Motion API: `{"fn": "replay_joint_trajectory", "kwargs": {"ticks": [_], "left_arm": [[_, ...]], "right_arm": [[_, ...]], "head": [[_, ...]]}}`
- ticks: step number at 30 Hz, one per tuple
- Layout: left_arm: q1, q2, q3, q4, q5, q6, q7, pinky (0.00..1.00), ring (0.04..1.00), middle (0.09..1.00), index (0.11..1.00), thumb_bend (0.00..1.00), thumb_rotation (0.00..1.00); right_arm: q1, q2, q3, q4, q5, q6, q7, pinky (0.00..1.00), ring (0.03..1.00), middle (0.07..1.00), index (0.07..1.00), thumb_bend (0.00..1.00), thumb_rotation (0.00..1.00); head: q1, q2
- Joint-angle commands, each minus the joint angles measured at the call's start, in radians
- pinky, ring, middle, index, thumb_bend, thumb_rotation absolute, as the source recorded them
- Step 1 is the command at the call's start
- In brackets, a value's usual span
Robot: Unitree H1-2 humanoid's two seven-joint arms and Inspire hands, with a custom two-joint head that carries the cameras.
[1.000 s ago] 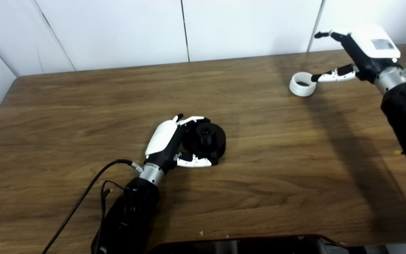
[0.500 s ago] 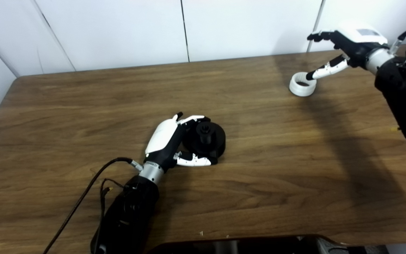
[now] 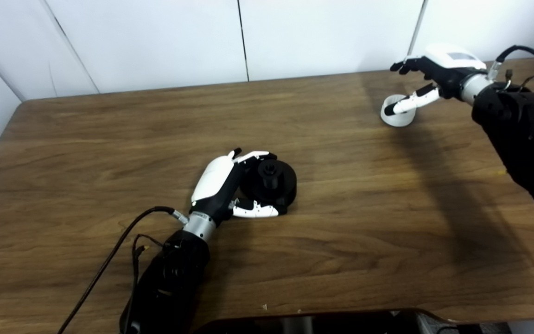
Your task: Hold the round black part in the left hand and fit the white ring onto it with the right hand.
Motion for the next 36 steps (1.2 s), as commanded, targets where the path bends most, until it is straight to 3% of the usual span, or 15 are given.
{"fn": "replay_joint_trajectory", "kwargs": {"ticks": [1,12,15,20,25,36], "left_arm": [[-0.016,0.003,0.001,-0.021,0.006,0.005,-0.009,0.99,0.813,0.76,0.771,0.98,0.3],[-0.01,0.005,0.001,-0.035,0.005,0.019,-0.019,0.99,0.815,0.754,0.779,0.97,0.3],[-0.01,0.007,0.001,-0.042,0.003,0.023,-0.023,0.99,0.815,0.757,0.779,0.98,0.31],[-0.007,0.007,0.005,-0.044,-0.003,0.021,-0.023,1.0,0.816,0.758,0.779,0.97,0.3],[-0.008,0.009,0.006,-0.036,-0.003,0.01,-0.016,1.0,0.81,0.75,0.775,0.97,0.3],[-0.011,0.009,0.007,-0.038,-0.001,0.011,-0.016,0.98,0.808,0.757,0.766,0.97,0.29]], "right_arm": [[-0.067,-0.014,-0.002,-0.006,0.001,-0.012,-0.024,0.7,0.853,0.827,0.837,0.94,0.64],[-0.058,-0.015,0.017,0.01,0.015,-0.026,-0.018,0.61,0.813,0.826,0.844,0.95,0.64],[-0.064,-0.019,0.037,0.016,0.003,-0.026,-0.003,0.7,0.834,0.836,0.848,0.96,0.65],[-0.083,-0.028,0.066,0.044,0.001,-0.03,0.032,0.74,0.855,0.868,0.857,0.96,0.54],[-0.094,-0.029,0.076,0.064,0.003,-0.021,0.059,0.76,0.862,0.881,0.856,0.9,0.37],[-0.115,-0.02,0.097,0.145,-0.006,-0.034,0.046,0.75,0.868,0.887,0.854,0.87,0.32]], "head": [[-0.001,0.003],[0.006,0.008],[0.004,0.01],[0.008,0.01],[0.007,0.012],[0.015,0.01]]}}
